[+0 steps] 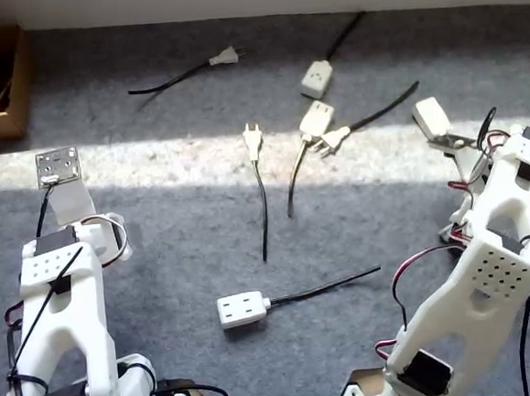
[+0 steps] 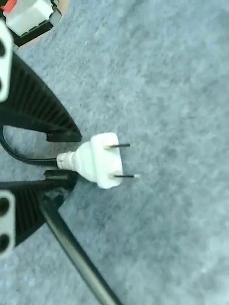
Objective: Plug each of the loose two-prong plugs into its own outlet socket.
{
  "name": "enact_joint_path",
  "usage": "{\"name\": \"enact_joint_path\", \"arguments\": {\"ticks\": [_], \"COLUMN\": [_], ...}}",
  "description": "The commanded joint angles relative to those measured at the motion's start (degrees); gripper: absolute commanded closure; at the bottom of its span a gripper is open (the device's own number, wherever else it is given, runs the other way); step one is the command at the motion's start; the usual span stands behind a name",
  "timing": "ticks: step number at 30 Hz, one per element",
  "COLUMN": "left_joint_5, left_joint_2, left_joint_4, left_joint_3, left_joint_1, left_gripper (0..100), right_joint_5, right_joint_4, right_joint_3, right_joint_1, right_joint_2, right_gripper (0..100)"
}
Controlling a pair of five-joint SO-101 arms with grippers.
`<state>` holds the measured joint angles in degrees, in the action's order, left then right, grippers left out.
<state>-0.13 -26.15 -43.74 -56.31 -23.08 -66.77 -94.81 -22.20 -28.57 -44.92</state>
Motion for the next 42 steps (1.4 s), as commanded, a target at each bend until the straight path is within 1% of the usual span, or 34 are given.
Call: {"name": "enact_joint_path", "arguments": {"ticks": [1, 4, 11, 13, 16, 17, 21, 27, 31, 34, 37, 40, 42], "left_joint_5": [-0.35, -0.35, -0.35, -0.35, -0.35, -0.35, -0.26, -0.26, -0.44, -5.45, -6.77, -7.03, -7.82], "left_joint_2": [-1.63, -1.63, -1.63, -1.63, -1.63, -1.63, -1.63, -2.07, -2.15, -2.15, -2.15, -2.15, -2.15], "left_joint_4": [0.79, 0.79, 0.79, 0.79, 0.79, 0.79, 0.70, 0.62, 0.53, 0.35, -5.27, -12.66, -16.18], "left_joint_3": [0.31, 0.31, 0.31, 0.31, 0.31, 0.40, 0.48, 0.57, 0.66, 1.10, 4.18, 9.36, 12.97], "left_joint_1": [0.48, 0.48, 0.40, 0.40, 0.57, 0.66, 0.66, 1.27, 2.95, 3.12, 3.12, 3.21, 3.56], "left_gripper": [72, 72, 72, 72, 72, 72, 72, 72, 72, 72, 72, 72, 72], "right_joint_5": [0.35, 0.53, 0.53, 0.53, 0.88, 2.46, 14.15, 27.52, 31.56, 33.58, 35.60, 37.27, 38.51], "right_joint_4": [0.22, 2.68, 5.93, 5.67, 2.24, 0.66, -3.12, -4.53, -4.70, -4.18, -1.45, 3.21, 4.97], "right_joint_3": [1.54, 3.03, 6.11, 6.11, 3.38, 1.80, -4.35, -5.85, -5.76, -4.09, 0.66, 7.96, 12.70], "right_joint_1": [1.80, 2.24, 2.33, 2.07, 1.89, 2.24, 5.23, 13.76, 20.18, 25.01, 29.23, 32.22, 33.80], "right_joint_2": [-0.75, -0.75, -0.75, -0.13, 3.30, 5.67, 16.75, 32.66, 41.71, 47.43, 53.85, 61.93, 68.18], "right_gripper": [88.5, 99.3, 99.4, 99.4, 99.3, 99.3, 99.3, 99.3, 99.3, 99.3, 99.2, 99.2, 99.2]}}
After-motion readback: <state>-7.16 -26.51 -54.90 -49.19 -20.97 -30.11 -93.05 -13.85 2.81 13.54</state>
